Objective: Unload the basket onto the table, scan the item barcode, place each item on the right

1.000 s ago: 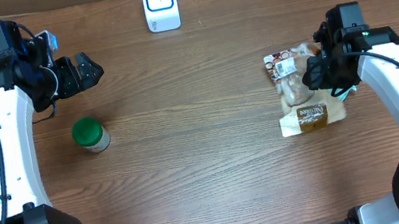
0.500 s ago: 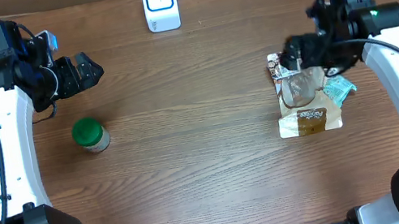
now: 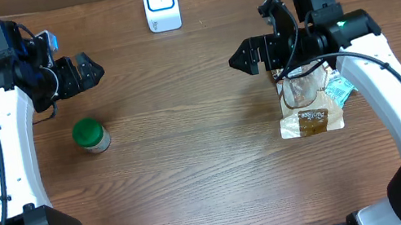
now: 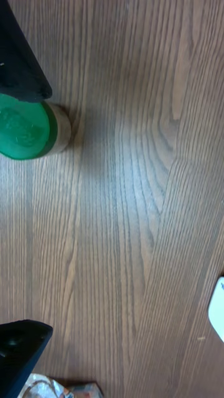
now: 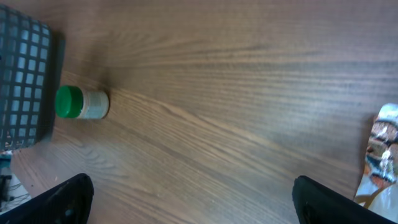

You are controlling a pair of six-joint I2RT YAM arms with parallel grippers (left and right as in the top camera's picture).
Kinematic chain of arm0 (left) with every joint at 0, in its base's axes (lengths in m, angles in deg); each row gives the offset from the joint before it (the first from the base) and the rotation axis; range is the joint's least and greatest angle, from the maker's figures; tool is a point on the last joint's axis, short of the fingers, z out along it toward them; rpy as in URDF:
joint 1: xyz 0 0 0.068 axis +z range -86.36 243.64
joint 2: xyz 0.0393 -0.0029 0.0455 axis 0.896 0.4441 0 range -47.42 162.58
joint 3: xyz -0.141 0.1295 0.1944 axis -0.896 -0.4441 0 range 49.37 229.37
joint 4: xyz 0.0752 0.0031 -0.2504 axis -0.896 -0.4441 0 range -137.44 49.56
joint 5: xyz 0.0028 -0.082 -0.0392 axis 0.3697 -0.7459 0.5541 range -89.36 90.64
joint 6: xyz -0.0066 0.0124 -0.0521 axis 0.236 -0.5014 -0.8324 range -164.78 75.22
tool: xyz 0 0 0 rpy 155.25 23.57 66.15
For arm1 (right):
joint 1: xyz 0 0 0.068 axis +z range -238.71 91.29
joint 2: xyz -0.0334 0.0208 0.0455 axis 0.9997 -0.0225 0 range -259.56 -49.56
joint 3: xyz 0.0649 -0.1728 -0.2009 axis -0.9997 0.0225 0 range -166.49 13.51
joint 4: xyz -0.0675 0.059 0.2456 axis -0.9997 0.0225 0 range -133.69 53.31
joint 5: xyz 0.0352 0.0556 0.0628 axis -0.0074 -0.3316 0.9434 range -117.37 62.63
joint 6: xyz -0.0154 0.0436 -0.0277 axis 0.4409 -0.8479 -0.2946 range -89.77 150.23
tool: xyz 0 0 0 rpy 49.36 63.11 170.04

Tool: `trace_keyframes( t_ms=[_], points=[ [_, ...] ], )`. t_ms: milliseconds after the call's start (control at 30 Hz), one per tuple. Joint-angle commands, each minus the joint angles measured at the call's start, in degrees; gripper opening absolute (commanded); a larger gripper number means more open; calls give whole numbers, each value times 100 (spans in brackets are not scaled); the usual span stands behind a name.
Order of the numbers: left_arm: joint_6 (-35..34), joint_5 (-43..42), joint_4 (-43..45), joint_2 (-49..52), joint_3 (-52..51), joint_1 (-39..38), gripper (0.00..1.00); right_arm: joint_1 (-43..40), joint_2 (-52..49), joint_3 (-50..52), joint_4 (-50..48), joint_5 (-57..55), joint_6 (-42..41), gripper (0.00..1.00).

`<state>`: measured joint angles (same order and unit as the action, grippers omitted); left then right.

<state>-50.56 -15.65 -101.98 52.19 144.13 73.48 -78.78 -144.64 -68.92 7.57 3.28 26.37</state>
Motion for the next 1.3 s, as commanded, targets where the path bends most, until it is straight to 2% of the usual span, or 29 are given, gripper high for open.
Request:
trace_keyframes(
  t_ms=[0, 67, 100, 167, 200, 233, 300, 333, 533, 767, 967, 1133, 1267],
  points=[
    [-221, -374, -39, 24, 50, -15, 100, 9, 35, 111, 111, -61, -87, 100],
    [-208, -428, -48, 24, 50, -13, 100, 9, 35, 111, 177, -59, -87, 100],
    [-162, -424, -20, 24, 50, -13, 92, 9, 35, 111, 179, -61, -87, 100],
    [199, -382, -44, 24, 52, -15, 44, 9, 35, 111, 177, -63, -85, 100],
    [210, -225, -96, 24, 55, -15, 26, 9, 35, 111, 177, -63, -85, 100],
    [116, 55, -175, 22, 57, -15, 13, 9, 35, 111, 179, -63, -85, 100],
    [-476, 1027, -382, 22, 57, -15, 4, 9, 35, 111, 199, -63, -85, 100],
    [-791, 1467, -474, 22, 57, -15, 4, 9, 35, 111, 208, -63, -85, 100],
    [-1681, 2684, -739, 35, 55, -15, 4, 9, 35, 111, 313, -170, -87, 100],
    [-2031, 3526, -822, 44, -332, -13, 4, 9, 35, 111, 345, -168, -87, 100],
    [-2094, 3738, -284, 44, -1307, -11, 4, 9, 33, 111, 343, -170, -85, 100],
    [-2616, 4339, -197, 44, -1652, -11, 4, 9, 33, 111, 343, -170, -87, 100],
    [-2542, 4162, 173, 46, -1904, -13, 4, 9, 33, 111, 348, -168, -87, 100]
  ],
)
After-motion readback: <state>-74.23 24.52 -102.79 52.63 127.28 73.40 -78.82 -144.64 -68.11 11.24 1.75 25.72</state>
